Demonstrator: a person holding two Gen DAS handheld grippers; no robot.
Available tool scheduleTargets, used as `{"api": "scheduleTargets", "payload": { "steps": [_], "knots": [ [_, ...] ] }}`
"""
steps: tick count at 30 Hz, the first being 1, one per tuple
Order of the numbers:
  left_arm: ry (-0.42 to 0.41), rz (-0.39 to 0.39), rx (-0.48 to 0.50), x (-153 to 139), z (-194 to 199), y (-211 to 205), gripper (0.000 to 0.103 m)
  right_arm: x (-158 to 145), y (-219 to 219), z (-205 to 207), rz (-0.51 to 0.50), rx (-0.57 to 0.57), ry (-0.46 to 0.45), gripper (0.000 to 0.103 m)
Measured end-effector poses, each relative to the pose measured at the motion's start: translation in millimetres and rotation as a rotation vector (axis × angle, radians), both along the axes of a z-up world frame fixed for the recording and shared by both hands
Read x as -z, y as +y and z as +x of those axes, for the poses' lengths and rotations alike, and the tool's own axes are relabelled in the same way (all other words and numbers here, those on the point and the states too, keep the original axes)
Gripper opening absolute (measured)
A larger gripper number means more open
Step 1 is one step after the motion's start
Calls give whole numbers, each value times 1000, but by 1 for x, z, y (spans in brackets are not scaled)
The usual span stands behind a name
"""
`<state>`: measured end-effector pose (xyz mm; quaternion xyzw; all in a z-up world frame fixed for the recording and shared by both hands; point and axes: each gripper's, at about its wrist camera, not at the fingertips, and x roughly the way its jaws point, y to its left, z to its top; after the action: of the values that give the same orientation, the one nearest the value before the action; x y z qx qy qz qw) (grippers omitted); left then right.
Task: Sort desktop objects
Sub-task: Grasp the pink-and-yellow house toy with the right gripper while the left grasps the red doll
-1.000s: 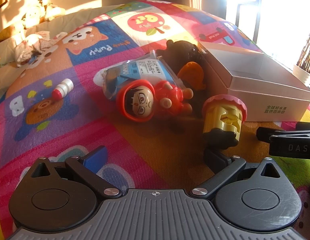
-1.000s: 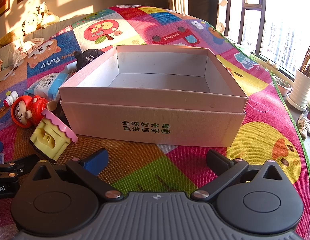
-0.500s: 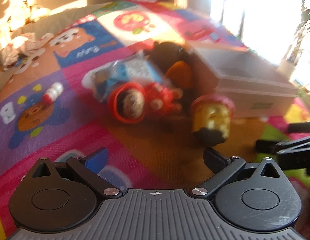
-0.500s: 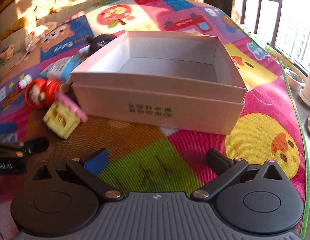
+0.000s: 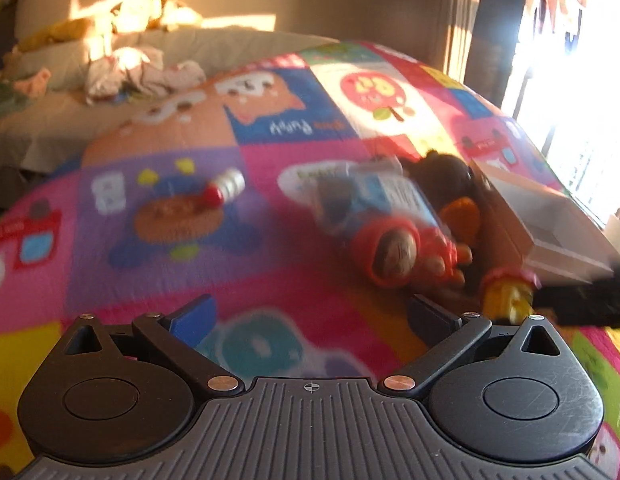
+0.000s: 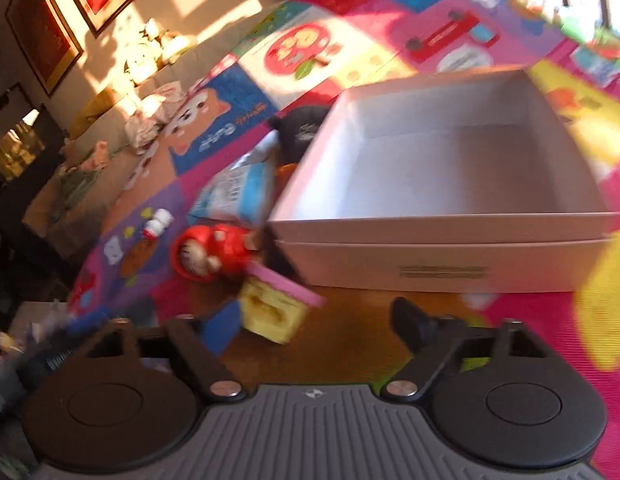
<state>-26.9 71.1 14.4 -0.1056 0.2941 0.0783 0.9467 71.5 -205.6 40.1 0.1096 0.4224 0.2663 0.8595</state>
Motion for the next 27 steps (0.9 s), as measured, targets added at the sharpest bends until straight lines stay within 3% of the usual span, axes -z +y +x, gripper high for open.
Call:
{"api": "scheduleTargets", "payload": {
  "steps": [6, 7, 9, 13, 17, 20, 23, 25, 27],
  "knots": [
    [2, -96, 10, 11, -5, 12, 103, 17, 31, 29, 31, 11, 103, 77],
    [-8, -109, 10, 11, -7, 13, 103, 17, 33, 30, 28, 10, 92, 59],
    [-14, -117, 9, 11, -8, 14, 103, 14, 37, 27, -15, -33, 59, 53],
    [-18, -124, 6, 11, -8, 14, 103, 0, 25, -11, -146, -112, -123, 53],
    [-16, -115, 5, 11, -8, 13, 103, 0, 12, -64, -396, -155, -400, 53],
    [-7, -88, 8, 10, -7, 10, 103, 12, 3, -89, -523, -187, -487, 54],
    [-20, -45, 74, 4, -4, -3, 103, 12, -15, -97, -426, -213, -396, 57],
    [-31, -24, 123, -3, 3, -14, 103, 8, -28, -99, -357, -173, -378, 73],
    [-44, 11, 153, -10, 17, -30, 103, 3, -37, -99, -317, -113, -395, 78]
  ]
}}
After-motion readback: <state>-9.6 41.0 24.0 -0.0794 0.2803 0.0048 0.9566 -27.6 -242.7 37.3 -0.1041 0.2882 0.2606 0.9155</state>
